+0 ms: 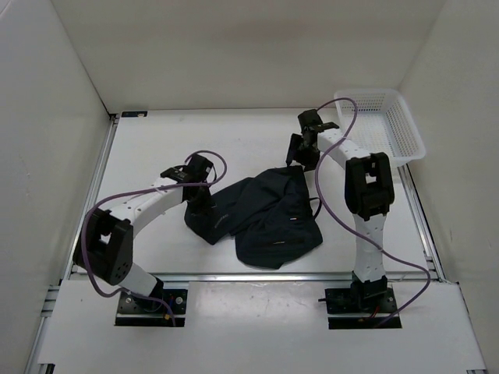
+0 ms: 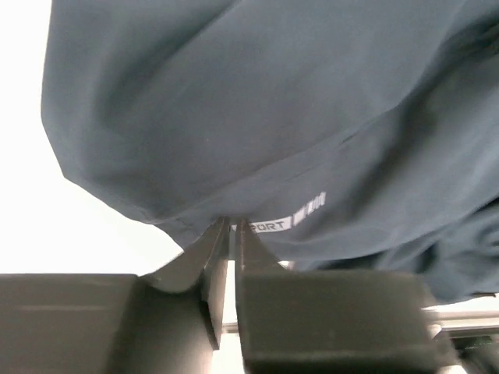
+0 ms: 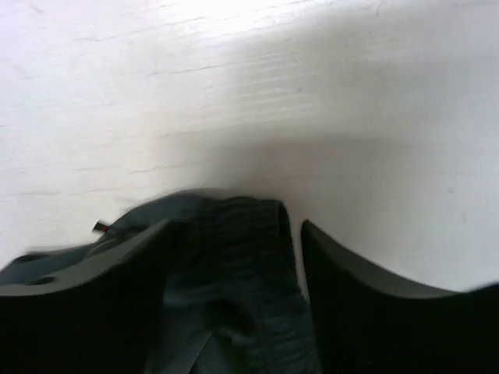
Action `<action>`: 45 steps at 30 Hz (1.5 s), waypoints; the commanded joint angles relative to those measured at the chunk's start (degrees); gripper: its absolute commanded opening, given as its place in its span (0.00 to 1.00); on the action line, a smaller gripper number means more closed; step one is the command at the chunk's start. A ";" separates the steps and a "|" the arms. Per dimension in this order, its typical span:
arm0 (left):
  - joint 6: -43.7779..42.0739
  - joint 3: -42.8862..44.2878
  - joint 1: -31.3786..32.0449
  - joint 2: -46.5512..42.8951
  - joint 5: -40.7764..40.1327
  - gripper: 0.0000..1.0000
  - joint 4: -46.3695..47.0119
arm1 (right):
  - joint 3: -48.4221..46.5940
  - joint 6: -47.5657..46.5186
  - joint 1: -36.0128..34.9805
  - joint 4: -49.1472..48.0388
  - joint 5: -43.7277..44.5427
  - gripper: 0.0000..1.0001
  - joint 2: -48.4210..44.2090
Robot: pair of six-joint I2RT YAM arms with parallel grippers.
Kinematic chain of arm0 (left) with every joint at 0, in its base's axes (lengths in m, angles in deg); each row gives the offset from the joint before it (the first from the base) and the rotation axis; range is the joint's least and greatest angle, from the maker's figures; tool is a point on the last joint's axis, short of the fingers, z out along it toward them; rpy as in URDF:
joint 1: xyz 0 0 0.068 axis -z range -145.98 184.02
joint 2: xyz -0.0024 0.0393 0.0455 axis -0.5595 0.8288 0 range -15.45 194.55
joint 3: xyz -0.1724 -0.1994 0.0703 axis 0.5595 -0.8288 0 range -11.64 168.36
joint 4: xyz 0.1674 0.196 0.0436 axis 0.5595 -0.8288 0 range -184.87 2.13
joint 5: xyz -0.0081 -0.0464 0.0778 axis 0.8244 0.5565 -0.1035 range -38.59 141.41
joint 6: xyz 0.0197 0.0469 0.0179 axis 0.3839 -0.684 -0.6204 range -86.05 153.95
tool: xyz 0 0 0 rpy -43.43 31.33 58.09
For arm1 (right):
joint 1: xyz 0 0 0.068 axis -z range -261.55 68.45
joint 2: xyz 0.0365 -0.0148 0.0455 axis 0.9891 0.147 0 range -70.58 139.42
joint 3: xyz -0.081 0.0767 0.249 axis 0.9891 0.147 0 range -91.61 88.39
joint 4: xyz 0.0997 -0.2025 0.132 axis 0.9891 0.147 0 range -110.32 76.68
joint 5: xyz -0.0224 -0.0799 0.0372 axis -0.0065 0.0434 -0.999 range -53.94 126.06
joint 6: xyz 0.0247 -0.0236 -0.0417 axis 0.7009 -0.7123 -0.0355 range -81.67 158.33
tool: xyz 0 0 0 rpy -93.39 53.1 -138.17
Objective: Fold and stack the shorts
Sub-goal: Flatten the shorts out
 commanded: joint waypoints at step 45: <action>-11.30 59.35 -25.18 -20.25 -6.41 0.10 -28.52 | -3.90 -17.05 -6.87 11.19 2.80 0.00 -49.59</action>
